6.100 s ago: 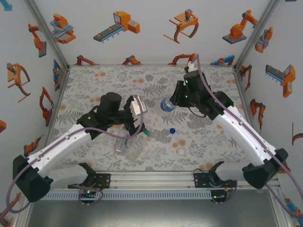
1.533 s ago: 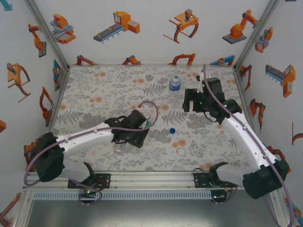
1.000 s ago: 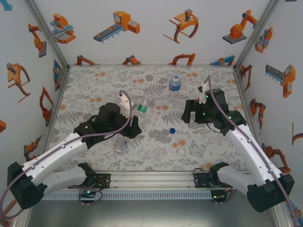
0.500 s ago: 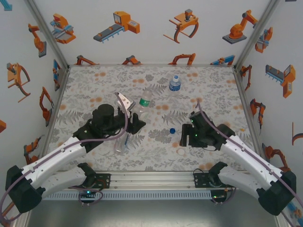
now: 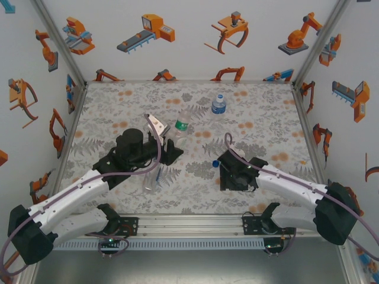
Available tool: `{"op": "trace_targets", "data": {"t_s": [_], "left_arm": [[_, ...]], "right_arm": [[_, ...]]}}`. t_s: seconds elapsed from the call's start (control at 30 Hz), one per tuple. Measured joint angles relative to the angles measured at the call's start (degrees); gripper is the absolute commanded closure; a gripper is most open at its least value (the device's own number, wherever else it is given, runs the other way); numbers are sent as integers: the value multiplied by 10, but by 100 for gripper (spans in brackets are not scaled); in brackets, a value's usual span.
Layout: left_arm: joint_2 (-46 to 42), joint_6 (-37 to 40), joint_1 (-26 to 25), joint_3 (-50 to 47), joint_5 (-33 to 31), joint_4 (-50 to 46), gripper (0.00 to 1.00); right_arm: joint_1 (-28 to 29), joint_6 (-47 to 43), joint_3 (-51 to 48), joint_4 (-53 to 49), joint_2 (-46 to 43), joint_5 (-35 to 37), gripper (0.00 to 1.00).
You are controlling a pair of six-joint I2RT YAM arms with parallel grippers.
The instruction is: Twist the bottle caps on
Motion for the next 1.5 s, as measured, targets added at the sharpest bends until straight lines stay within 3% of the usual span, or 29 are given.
{"op": "trace_targets", "data": {"t_s": [0.73, 1.27, 1.5], "left_arm": [[-15, 0, 0, 0, -12, -9, 100], [-155, -1, 0, -29, -64, -70, 100], [-171, -1, 0, -43, -84, -77, 100]], "right_arm": [[10, 8, -5, 57, 79, 10, 59], [52, -42, 206, 72, 292, -3, 60], [55, -58, 224, 63, 314, -5, 51]]}}
